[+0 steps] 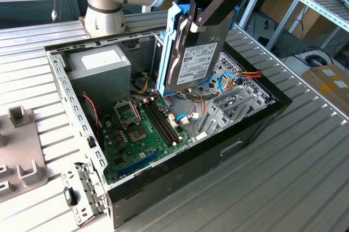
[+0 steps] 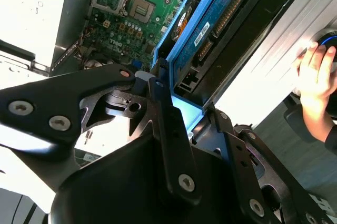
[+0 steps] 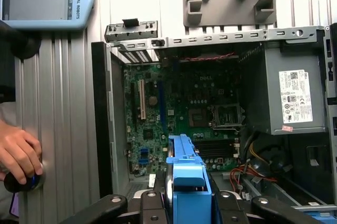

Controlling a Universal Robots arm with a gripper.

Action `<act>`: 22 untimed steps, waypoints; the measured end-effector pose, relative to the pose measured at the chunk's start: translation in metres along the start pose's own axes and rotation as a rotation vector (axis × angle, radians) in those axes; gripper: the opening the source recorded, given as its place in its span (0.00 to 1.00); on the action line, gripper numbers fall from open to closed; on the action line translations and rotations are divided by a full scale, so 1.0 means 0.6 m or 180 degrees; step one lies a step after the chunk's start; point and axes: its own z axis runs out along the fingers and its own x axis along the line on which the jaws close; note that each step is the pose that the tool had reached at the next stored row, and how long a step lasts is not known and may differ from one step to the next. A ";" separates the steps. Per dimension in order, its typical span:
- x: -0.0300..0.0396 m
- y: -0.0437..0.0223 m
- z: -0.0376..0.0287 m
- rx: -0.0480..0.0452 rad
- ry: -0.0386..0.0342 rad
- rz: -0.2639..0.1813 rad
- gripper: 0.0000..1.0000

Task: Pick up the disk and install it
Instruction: 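Pick up the disk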

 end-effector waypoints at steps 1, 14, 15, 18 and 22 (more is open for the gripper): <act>0.000 -0.001 0.000 0.0000 0.0001 0.0000 0.37; -0.002 -0.038 0.000 0.0002 0.0045 0.0002 0.37; -0.002 -0.039 0.000 0.0002 0.0046 0.0002 0.37; -0.002 -0.041 0.000 0.0002 0.0048 0.0002 0.37; -0.002 -0.045 0.000 0.0003 0.0054 0.0002 0.37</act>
